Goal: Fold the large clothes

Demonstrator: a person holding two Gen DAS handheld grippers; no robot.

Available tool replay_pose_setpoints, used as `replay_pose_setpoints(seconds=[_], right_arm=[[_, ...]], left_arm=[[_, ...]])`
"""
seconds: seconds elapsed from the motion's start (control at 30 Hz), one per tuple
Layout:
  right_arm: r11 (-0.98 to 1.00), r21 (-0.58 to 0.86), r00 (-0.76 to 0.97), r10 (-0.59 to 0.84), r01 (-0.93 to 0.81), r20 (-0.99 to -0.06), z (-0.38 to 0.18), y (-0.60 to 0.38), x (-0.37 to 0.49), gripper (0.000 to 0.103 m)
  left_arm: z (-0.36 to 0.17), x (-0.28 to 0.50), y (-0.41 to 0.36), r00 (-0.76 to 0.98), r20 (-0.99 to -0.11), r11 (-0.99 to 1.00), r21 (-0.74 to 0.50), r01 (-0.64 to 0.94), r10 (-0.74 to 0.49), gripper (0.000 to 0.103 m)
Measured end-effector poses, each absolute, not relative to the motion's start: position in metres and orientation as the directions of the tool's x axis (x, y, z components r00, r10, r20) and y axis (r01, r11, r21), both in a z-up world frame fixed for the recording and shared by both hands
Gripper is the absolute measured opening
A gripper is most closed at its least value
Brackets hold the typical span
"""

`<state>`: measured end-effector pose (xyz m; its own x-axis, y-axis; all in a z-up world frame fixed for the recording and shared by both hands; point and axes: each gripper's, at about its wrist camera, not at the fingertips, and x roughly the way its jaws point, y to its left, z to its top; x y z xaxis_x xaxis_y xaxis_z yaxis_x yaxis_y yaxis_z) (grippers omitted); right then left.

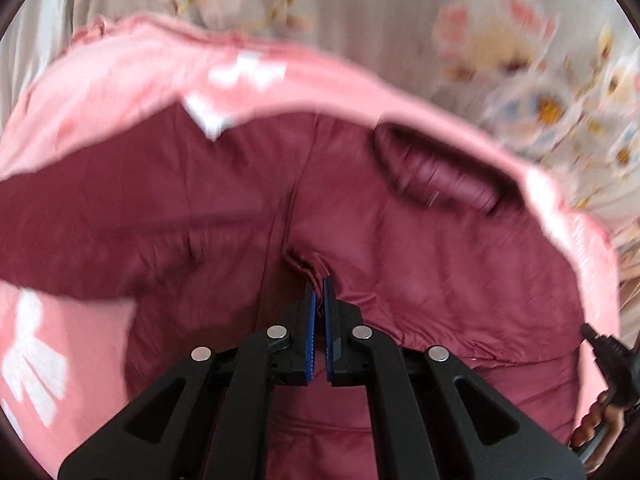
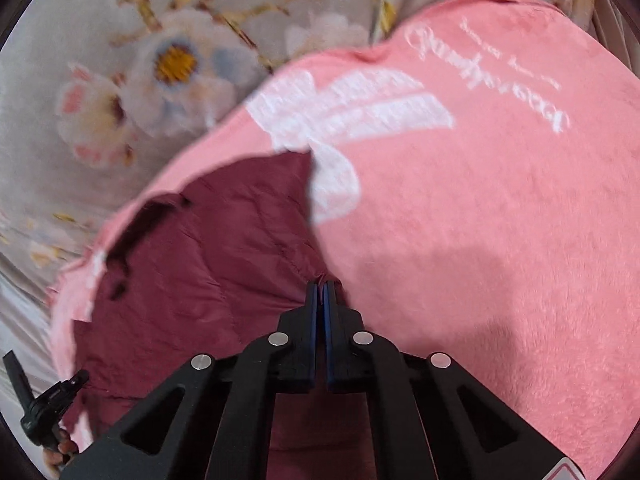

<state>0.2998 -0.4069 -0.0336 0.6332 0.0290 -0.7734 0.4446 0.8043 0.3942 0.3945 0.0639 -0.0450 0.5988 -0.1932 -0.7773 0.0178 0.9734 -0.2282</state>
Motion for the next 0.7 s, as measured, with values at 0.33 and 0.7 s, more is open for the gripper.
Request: replay_pose_setpoints(seconds=[0.33, 0.7], right_arm=[[0.89, 0.142, 0.55, -0.137, 0.434, -0.824, -0.03, -0.385, 0.305, 0.007], [0.98, 0.13, 0.695, -0.013, 0.153, -0.719, 0.035, -0.251, 0.297, 0.014]], left_arm=[[-0.076, 0.388, 0.056, 0.602, -0.788, 0.989, -0.143, 0.029, -0.132, 0.003], [-0.076, 0.381, 0.051, 0.632, -0.768, 0.993, -0.114, 0.027, -0.106, 0.004]])
